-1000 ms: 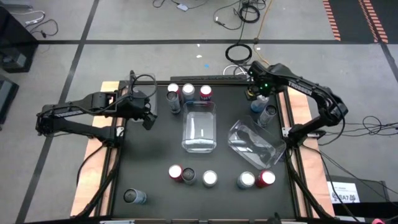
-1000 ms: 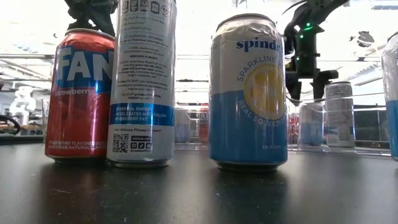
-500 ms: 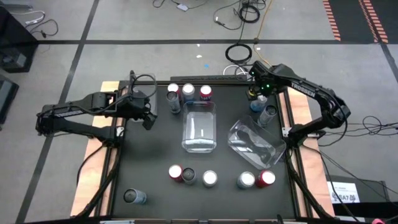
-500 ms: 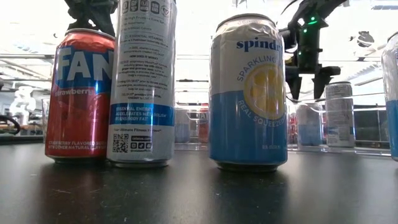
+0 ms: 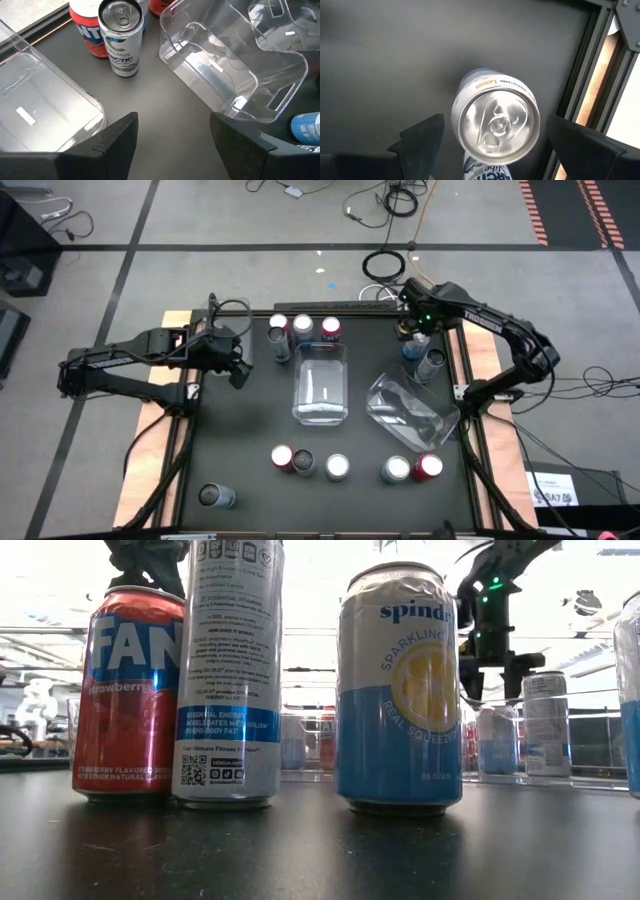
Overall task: Sort soda cans
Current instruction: Put the top right blue-white soda can into the center transparent bin
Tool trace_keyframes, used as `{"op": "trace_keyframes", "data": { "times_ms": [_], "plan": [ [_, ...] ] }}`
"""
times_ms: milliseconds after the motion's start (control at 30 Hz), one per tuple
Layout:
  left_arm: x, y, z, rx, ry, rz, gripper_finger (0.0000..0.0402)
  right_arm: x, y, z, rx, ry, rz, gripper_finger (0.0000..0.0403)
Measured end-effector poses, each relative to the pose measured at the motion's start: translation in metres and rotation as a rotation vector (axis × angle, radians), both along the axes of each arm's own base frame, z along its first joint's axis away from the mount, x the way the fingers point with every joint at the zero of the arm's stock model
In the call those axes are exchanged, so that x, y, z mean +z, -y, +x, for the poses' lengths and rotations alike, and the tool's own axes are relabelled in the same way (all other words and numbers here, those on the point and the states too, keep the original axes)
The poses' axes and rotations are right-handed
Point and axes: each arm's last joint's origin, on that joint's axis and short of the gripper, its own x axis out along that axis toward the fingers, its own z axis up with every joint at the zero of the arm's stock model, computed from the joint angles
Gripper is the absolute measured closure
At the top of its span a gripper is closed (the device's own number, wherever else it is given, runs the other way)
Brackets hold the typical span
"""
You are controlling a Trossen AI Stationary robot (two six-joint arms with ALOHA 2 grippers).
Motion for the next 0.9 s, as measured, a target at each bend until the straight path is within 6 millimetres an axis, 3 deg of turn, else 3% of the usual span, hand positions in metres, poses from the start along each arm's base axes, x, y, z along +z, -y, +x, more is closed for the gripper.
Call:
{"op": "trace_keyframes", "data": {
  "times_ms": [633,900],
  "plan": [
    [0.000,0.000,0.000,0.001,0.001,-0.003,0.0143,-0.028,0.017,0.003,0.003,-0.055,0.123,0.0059],
    [0.000,0.000,0.000,-0.001,0.001,-0.006,0.0143,-0.033,0.020,0.005,0.002,-0.062,0.131,0.0116]
  ]
}}
